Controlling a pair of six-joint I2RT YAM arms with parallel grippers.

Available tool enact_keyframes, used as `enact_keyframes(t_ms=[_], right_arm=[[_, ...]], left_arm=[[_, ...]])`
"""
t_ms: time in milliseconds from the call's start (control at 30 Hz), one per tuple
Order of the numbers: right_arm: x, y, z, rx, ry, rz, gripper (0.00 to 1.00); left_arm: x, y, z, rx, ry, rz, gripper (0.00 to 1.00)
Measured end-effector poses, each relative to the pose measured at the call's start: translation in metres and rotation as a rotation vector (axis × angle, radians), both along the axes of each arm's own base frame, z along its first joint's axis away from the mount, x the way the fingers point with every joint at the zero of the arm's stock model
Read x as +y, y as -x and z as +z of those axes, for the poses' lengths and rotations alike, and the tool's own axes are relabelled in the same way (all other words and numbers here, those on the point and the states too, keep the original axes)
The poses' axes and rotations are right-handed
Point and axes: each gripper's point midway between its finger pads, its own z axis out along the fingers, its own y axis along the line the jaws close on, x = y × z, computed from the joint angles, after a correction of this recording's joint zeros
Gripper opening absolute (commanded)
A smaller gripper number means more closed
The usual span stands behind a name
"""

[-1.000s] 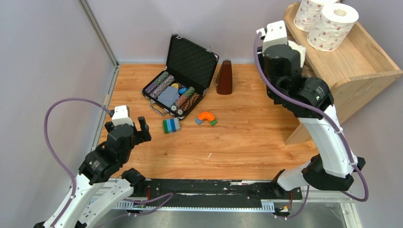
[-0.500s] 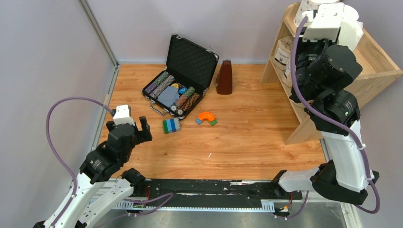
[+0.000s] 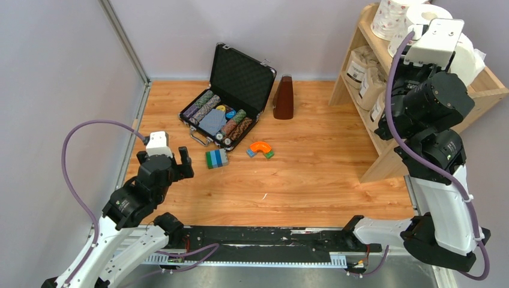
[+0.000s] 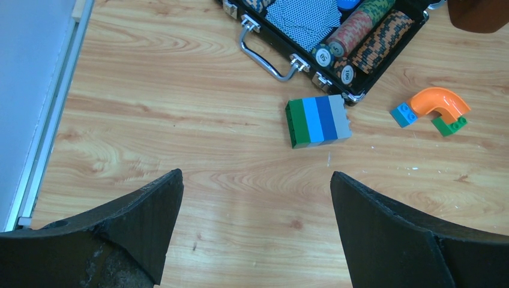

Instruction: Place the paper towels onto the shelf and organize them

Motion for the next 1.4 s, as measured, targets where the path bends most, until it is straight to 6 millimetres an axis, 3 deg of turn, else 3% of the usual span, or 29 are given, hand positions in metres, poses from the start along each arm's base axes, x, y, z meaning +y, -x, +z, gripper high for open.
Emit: enact_keyframes(t_ms=[233, 600, 700, 967, 1400], right_arm=[[0.001, -0.015, -0.015, 0.021, 0.026, -0.016, 0.35], [-0.003, -0.076, -0.068, 0.162, 0.055, -0.01, 0.4], [-0.01, -0.083, -0.07, 0.159, -0.001, 0.009, 0.44], [-0.025, -0.075, -0.062, 0.137, -0.096, 0.038, 0.64], [-0.047, -0.078, -0.044, 0.11, -0.113, -0.014, 0.68]], left_arm=[[-0.002, 0.0, 0.0, 0.003, 0.002, -0.011, 1.0], [-0.002, 0.0, 0.0, -0.001, 0.005, -0.011, 1.0], [-0.002, 0.0, 0.0, -0.001, 0.005, -0.011, 1.0], [-0.002, 0.0, 0.0, 0.0, 0.004, -0.01, 1.0], [-0.001, 0.0, 0.0, 0.001, 0.002, -0.007, 1.0]])
